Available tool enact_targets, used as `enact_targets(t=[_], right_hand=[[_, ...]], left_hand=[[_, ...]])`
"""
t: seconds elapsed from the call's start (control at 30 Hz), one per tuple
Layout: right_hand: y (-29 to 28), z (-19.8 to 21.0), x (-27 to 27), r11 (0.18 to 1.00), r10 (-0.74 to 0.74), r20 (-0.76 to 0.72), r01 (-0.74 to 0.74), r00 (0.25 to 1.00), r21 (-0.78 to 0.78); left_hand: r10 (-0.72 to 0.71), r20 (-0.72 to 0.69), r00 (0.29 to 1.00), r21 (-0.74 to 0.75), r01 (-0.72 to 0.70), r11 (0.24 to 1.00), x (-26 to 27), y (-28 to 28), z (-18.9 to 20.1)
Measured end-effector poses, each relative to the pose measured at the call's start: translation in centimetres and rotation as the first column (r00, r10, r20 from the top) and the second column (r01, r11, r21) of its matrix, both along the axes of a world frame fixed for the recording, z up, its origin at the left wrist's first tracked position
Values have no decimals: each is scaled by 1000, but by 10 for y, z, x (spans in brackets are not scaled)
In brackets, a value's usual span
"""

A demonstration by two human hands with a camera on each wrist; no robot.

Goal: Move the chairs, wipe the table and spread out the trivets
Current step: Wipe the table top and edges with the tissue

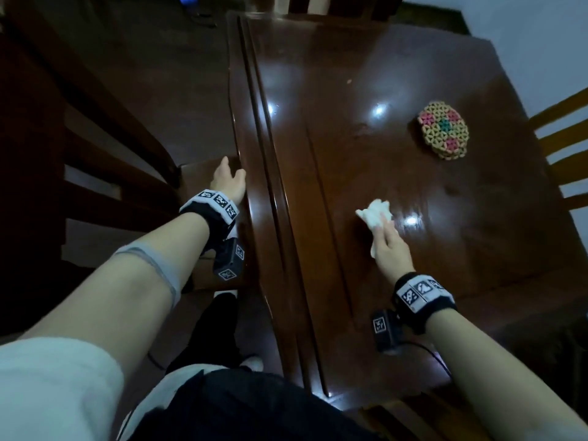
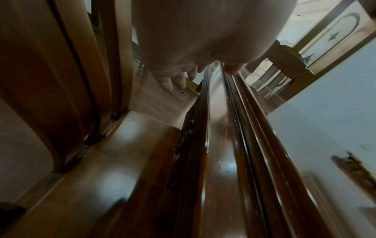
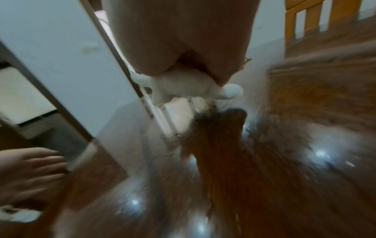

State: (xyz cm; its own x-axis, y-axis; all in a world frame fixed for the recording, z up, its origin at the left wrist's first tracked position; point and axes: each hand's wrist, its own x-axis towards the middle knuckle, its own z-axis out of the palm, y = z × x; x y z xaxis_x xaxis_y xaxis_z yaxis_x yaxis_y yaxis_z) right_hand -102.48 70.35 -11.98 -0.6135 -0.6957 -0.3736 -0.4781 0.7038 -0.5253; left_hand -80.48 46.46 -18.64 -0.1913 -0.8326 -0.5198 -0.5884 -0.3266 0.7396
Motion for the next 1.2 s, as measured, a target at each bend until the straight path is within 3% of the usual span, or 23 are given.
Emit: enact_targets(t=[0.07, 0.13, 0.2, 0.43, 0.67, 0.93, 1.2], right_hand=[[-26, -18, -10, 966, 172, -106, -147, 979, 213], [-53, -36, -16, 916, 273, -189, -195, 943, 350], [-89, -45, -25, 907, 297, -210, -207, 932, 367], [-246, -48, -53, 862, 445, -192, -361, 875, 355], [-374, -50, -18, 721, 689, -191, -632, 699, 284], [-364, -70, 30, 580, 791, -462, -732, 401, 358], [-295, -64, 45, 589, 797, -373, -749, 475, 303]], left_hand=[[93, -17, 995, 16, -93, 996, -5, -11, -3], [186, -20, 982, 34, -185, 982, -10, -25, -7], [221, -47, 974, 70, -218, 973, -16, -42, -14], [117, -109, 987, 77, -109, 991, -28, -87, -48], [99, -256, 962, 80, -82, 993, -31, -92, -71], [138, -267, 954, 117, -110, 987, -30, -93, -82], [161, -225, 961, 84, -146, 986, -30, -89, -71]])
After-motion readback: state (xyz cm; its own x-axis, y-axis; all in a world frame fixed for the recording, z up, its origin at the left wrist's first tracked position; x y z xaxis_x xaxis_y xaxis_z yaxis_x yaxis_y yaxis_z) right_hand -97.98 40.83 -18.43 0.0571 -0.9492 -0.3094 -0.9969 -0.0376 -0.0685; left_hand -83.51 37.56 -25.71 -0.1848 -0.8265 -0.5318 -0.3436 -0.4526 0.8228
